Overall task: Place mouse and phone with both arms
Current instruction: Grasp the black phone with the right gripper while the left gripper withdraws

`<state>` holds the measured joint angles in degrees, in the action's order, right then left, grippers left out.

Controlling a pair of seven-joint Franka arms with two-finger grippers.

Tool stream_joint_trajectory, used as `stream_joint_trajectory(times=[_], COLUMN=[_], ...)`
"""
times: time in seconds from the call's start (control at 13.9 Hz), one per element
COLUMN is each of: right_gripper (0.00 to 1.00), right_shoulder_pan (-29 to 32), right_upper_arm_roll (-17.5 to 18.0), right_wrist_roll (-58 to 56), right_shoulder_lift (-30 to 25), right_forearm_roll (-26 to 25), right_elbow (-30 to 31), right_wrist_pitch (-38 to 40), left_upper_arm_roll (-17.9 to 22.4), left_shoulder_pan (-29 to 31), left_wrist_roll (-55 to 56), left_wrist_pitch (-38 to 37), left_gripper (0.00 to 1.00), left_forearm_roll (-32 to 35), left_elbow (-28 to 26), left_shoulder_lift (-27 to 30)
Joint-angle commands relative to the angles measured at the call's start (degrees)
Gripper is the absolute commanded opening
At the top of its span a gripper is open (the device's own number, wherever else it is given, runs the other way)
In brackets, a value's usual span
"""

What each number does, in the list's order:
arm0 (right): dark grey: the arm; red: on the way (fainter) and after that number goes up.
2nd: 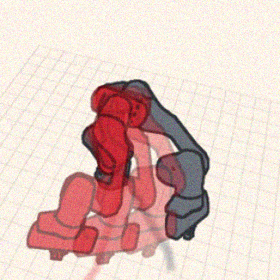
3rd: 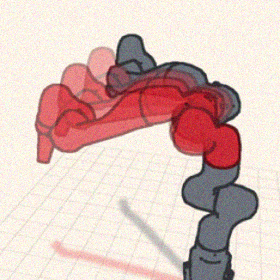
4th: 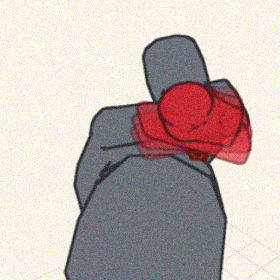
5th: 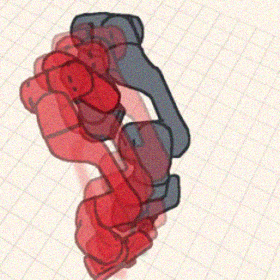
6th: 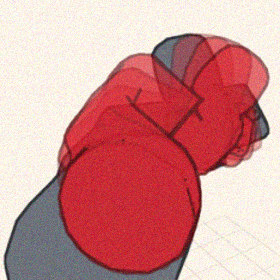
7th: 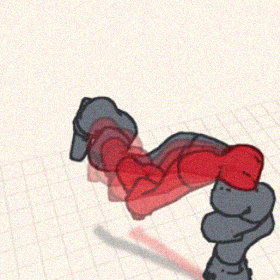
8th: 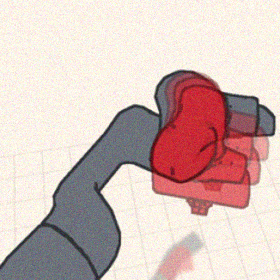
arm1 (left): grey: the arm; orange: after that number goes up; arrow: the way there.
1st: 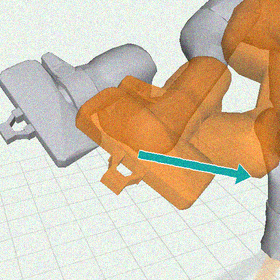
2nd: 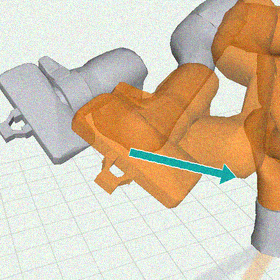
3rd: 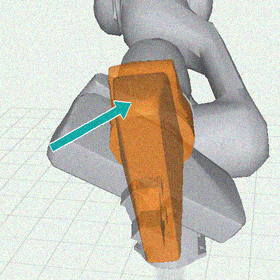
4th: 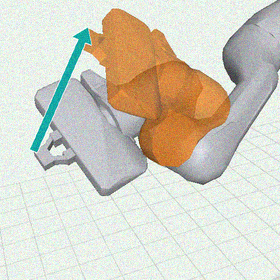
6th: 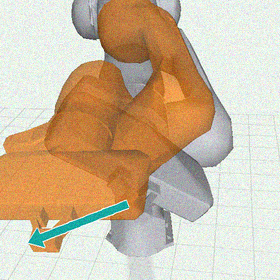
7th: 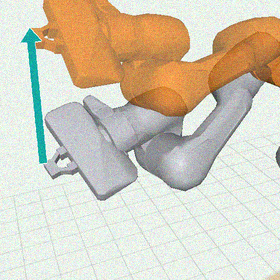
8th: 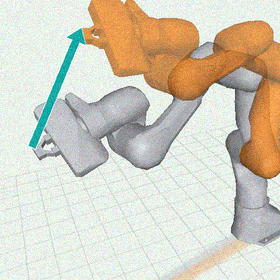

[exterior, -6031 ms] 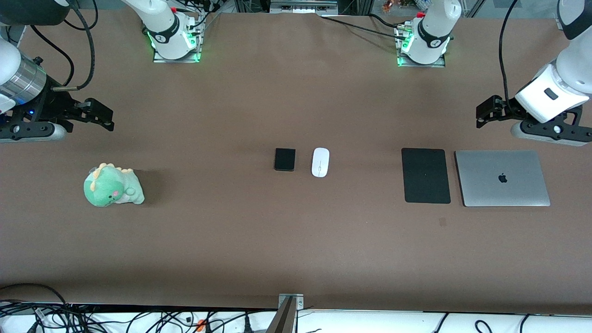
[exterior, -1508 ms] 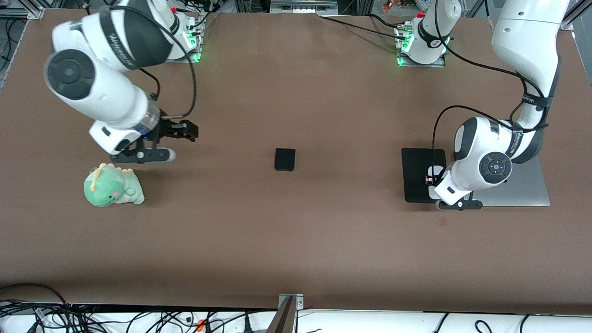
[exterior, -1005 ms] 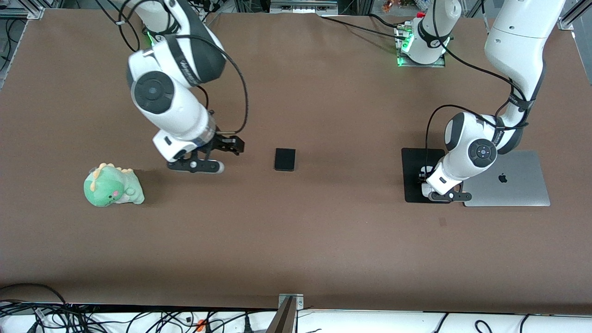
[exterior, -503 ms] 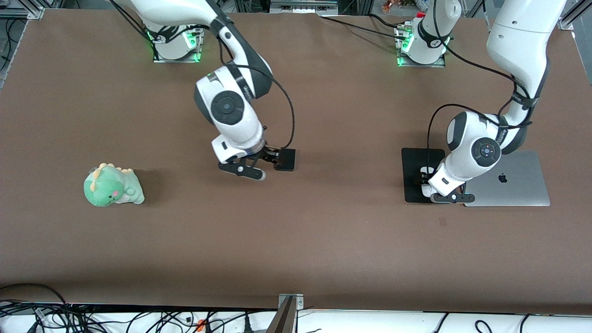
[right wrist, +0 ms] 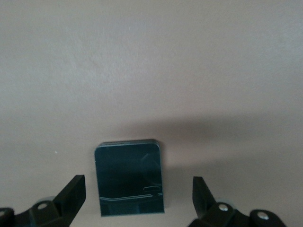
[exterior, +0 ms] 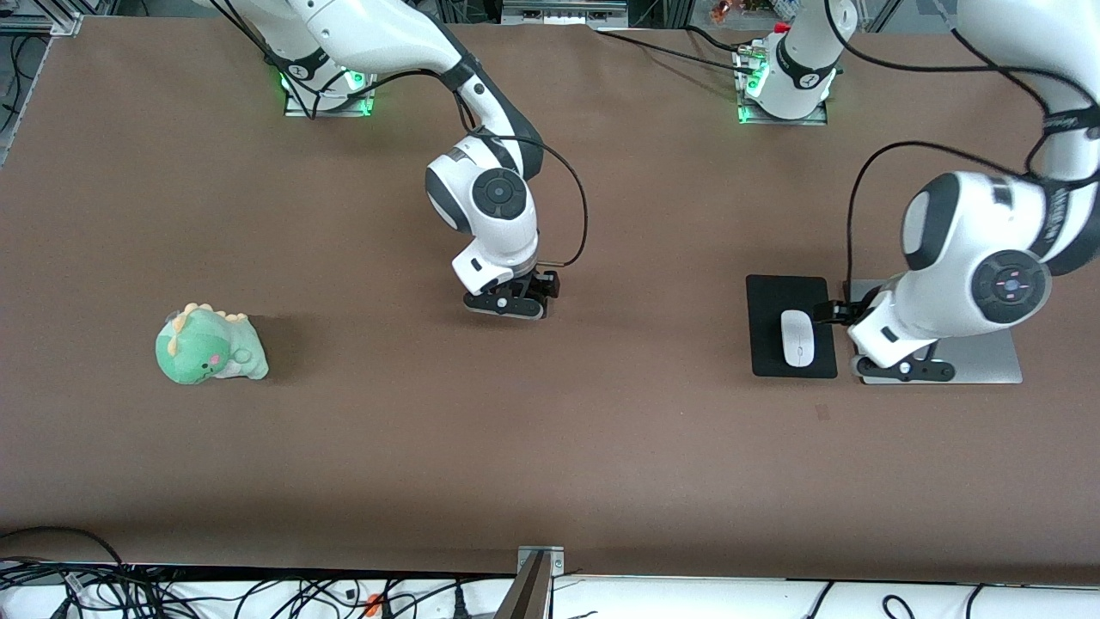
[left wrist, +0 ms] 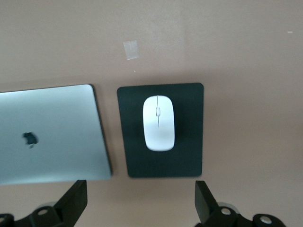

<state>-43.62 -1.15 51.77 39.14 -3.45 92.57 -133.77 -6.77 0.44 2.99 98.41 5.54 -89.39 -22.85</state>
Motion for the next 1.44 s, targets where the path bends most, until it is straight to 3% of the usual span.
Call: stream_joint_trajectory(times=[0.0, 0.14, 0.29, 0.43, 0.5, 0.65, 0.93, 1.36], right_gripper=[1.0, 1.0, 1.0, 1.0, 1.0, 1.0, 1.0, 1.0], right_shoulder_pan=[-2.3, -2.7, -3.5, -3.5, -3.5, -3.9, -3.9, -3.8], right_upper_arm_roll=[-1.1, -1.1, -1.3, -1.3, -1.3, -1.3, -1.3, -1.3], right_wrist_roll=[0.7, 0.9, 0.9, 1.7, 2.5, 2.8, 3.4, 3.3], right_shoulder_lift=[0.8, 1.2, 2.0, 2.1, 2.6, 3.3, 4.2, 5.0], right_forearm_roll=[-2.7, -3.6, -4.3, -4.7, -4.8, -4.8, -4.7, -4.5], right_elbow=[1.4, 1.9, 2.3, 3.9, 3.8, 3.8, 3.4, 1.6], right_wrist_pitch=[-2.5, -3.0, -4.1, -6.8, -7.4, -8.3, -9.3, -9.4], left_upper_arm_roll=[-0.4, 0.0, 0.5, 4.0, 5.3, 5.4, 4.4, 2.4], left_shoulder_pan=[-1.0, -1.2, -3.1, -3.9, -4.4, -3.0, -1.2, -1.2], left_wrist_roll=[-2.3, -2.4, -2.4, -2.3, -1.8, -1.9, -2.2, -2.8], left_wrist_pitch=[-12.0, -17.7, -17.8, -16.7, -12.7, -6.6, -5.9, -7.5], left_gripper=[1.0, 1.0, 1.0, 1.0, 1.0, 1.0, 1.0, 1.0], left_forearm_roll=[0.9, 0.4, 0.9, 0.2, 0.0, -0.6, -3.1, -3.3], left_elbow=[11.2, 17.6, 17.5, 12.0, 7.9, 1.8, -7.5, -6.1], left_shoulder_lift=[-1.5, -1.2, 3.0, 9.2, 12.6, 16.7, 24.9, 24.6])
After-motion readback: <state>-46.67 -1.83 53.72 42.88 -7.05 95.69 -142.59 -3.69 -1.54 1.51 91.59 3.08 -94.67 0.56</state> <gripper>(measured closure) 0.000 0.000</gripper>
